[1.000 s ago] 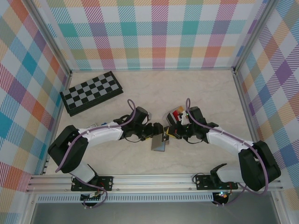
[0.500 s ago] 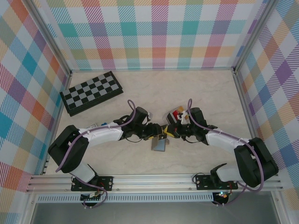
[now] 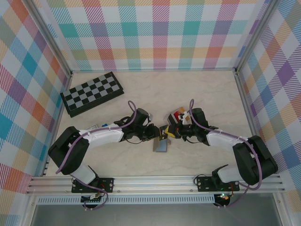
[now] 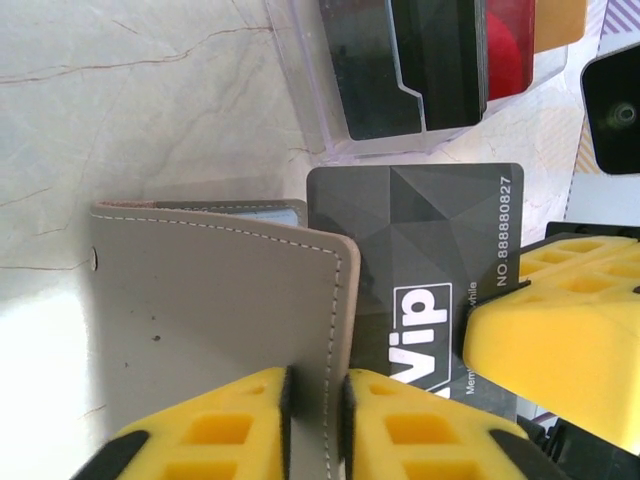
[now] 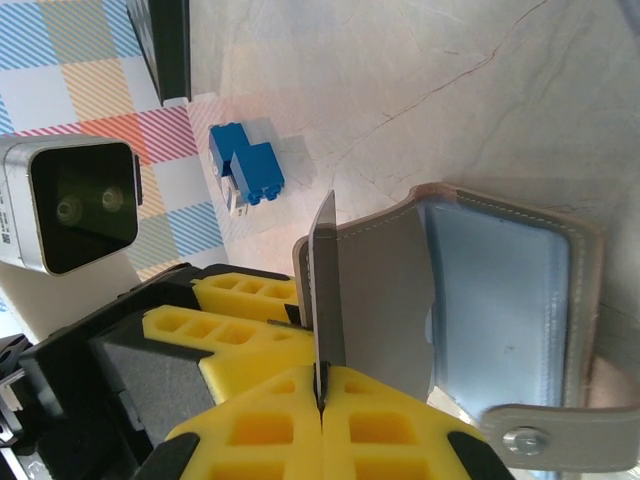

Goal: Put the credit cards into the card holder
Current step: Open the card holder at the bottom-center of the table.

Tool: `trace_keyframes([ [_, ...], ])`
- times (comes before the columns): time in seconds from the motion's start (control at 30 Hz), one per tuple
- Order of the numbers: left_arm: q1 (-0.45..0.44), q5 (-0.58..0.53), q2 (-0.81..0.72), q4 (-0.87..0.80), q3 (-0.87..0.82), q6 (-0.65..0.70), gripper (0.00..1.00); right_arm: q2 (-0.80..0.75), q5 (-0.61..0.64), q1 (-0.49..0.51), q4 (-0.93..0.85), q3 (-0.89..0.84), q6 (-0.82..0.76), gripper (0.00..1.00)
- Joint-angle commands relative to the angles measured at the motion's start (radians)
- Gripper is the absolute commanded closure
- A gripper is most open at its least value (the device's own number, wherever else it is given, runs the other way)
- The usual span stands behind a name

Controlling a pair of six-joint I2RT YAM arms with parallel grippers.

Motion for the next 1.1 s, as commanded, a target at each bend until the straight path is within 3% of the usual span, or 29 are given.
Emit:
trace_keyframes([
  [0.0,-0.007,-0.03,-0.021,-0.06,-0.02,0.017,0.87,0.003,-0.045,-0.002,0.023,0.012,-0.011,0.96],
  [0.17,0.009,-0.022,-0.058,-0.017,-0.054,-0.009,1.0,-0.025,0.013,-0.001,-0.133,0.051,-0.089,0.95],
  [0.3,0.051,0.046,-0.108,0.128,-0.125,-0.109,1.0,-0.057,0.216,0.04,-0.508,0.18,-0.274,0.95],
  [0.5,0.095,0.061,-0.195,0.144,-0.195,-0.156,1.0,-0.019,0.393,0.113,-0.737,0.281,-0.38,0.94],
  [0.57,0.114,0.073,-0.221,0.137,-0.225,-0.161,1.0,0.003,0.399,0.122,-0.758,0.29,-0.394,0.94],
  [0.73,0.131,0.049,-0.235,-0.028,-0.243,-0.028,1.0,0.037,0.468,0.143,-0.796,0.299,-0.414,0.94],
  [1.07,0.136,-0.067,-0.273,-0.203,-0.266,0.11,0.99,0.032,0.426,0.167,-0.711,0.288,-0.401,0.94],
])
